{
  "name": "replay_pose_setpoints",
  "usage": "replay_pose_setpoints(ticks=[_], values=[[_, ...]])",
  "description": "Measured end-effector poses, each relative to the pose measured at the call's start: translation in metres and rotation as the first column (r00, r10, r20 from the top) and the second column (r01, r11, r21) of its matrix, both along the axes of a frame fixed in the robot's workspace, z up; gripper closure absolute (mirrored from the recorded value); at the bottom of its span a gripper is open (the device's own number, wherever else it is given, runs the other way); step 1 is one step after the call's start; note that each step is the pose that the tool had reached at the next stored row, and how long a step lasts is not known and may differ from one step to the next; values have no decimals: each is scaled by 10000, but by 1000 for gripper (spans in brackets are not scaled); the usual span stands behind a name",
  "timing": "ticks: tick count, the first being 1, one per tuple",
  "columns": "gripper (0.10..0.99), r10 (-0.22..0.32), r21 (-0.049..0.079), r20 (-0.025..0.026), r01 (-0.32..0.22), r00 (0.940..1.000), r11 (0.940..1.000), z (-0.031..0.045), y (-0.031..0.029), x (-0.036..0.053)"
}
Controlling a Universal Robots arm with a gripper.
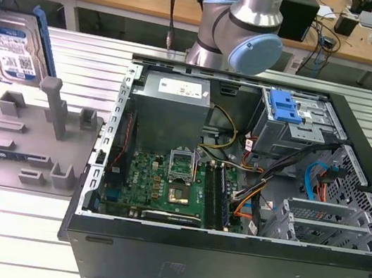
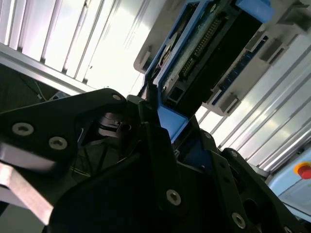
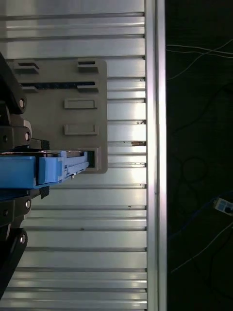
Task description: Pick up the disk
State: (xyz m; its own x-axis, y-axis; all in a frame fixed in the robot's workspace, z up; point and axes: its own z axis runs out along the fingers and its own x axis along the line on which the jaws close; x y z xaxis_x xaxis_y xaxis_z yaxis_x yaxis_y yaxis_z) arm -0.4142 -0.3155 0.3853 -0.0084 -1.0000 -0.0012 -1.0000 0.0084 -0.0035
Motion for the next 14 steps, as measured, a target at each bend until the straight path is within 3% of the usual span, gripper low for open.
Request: replay_pose_setpoints(ticks=[7,10,11,12,14], values=[[718,0,0,-1,0,10000,10000,419,0,0],[718,0,0,-1,0,10000,10000,554,0,1],[718,-1,1,0,1,10000,10000,625,0,1],[718,1,2,0,-1,10000,10000,753,0,2],[718,0,4,0,0,10000,10000,864,0,3]])
